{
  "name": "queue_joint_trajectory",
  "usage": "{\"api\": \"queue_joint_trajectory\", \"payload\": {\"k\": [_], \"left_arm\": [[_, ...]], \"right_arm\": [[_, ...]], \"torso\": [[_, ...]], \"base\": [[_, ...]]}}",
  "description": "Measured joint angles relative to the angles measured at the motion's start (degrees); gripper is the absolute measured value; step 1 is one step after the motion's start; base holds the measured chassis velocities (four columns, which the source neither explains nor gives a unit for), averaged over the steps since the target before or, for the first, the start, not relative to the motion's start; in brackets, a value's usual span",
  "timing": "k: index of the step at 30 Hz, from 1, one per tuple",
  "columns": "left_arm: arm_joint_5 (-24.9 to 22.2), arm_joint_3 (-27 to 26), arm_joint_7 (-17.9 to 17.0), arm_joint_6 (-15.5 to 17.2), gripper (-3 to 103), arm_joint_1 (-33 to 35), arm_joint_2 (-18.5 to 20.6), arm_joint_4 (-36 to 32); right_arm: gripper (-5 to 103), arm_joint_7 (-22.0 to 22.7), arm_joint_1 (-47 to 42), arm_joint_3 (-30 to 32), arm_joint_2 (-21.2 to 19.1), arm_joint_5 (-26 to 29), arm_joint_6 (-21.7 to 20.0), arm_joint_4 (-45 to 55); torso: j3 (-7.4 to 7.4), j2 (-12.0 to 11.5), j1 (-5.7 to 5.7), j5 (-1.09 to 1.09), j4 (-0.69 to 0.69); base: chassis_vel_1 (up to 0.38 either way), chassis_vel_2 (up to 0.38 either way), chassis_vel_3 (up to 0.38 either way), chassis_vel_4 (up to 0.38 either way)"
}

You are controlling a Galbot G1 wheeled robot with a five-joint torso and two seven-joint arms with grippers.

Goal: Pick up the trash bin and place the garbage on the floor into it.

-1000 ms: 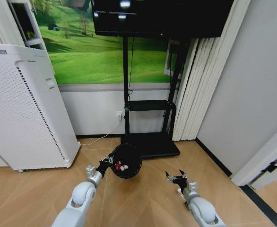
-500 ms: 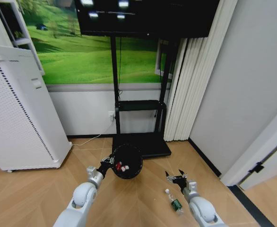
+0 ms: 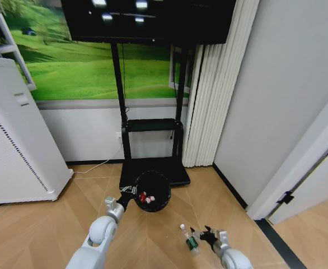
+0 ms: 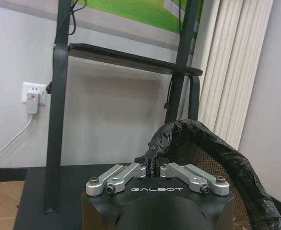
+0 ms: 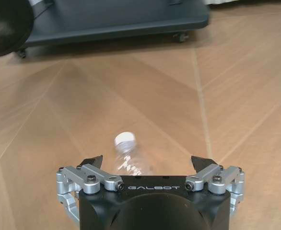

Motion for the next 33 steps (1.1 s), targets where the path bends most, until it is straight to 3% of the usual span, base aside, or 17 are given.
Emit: {"api": "queue_joint_trajectory", "payload": {"k": [2,3,5,15,30,32,33], "left_arm": [[0.0,-0.1,-0.1,0.0,7,0.3,-0.4,-0.1],[0.0,-0.1,-0.1,0.0,7,0.3,-0.4,-0.1],[-0.1,0.0,-0.1,0.0,7,0.5,-0.9,-0.1],[0.0,0.2,-0.1,0.0,7,0.5,-1.4,-0.3],[-0.2,0.3,0.0,0.0,7,0.1,-1.4,-0.3],[-0.2,0.2,0.1,0.0,7,0.1,-1.6,-0.3],[-0.2,0.2,0.1,0.0,7,0.1,-1.6,-0.3]], "right_arm": [[100,-8.6,0.8,0.4,-0.2,-10.0,6.9,-4.7],[100,-8.6,0.8,0.4,-0.2,-10.0,6.9,-4.7],[100,-15.5,2.2,1.1,-0.6,-17.4,13.8,-9.1],[100,-16.3,3.1,1.1,-0.8,-18.9,15.2,-12.2],[101,-14.4,5.7,0.0,1.8,-18.8,13.2,-17.8],[91,-14.2,5.8,-0.2,1.7,-18.9,13.0,-17.9],[91,-14.2,5.8,-0.2,1.7,-18.9,13.0,-17.9]], "torso": [[0.00,0.0,0.00,0.00,-0.02],[0.00,0.0,0.00,0.00,-0.02],[0.00,0.0,0.00,0.01,-0.03],[0.00,0.0,0.00,0.00,-0.03],[0.00,0.0,0.00,0.00,-0.03],[0.00,0.0,0.00,0.00,-0.03],[0.00,0.0,0.00,0.00,-0.03]], "base": [[0.000,0.000,0.000,0.000],[0.000,0.000,0.000,0.000],[0.000,0.000,0.000,0.000],[0.000,0.000,0.000,0.000],[0.000,0.000,0.000,0.000],[0.000,0.000,0.000,0.000],[0.000,0.000,0.000,0.000]]}}
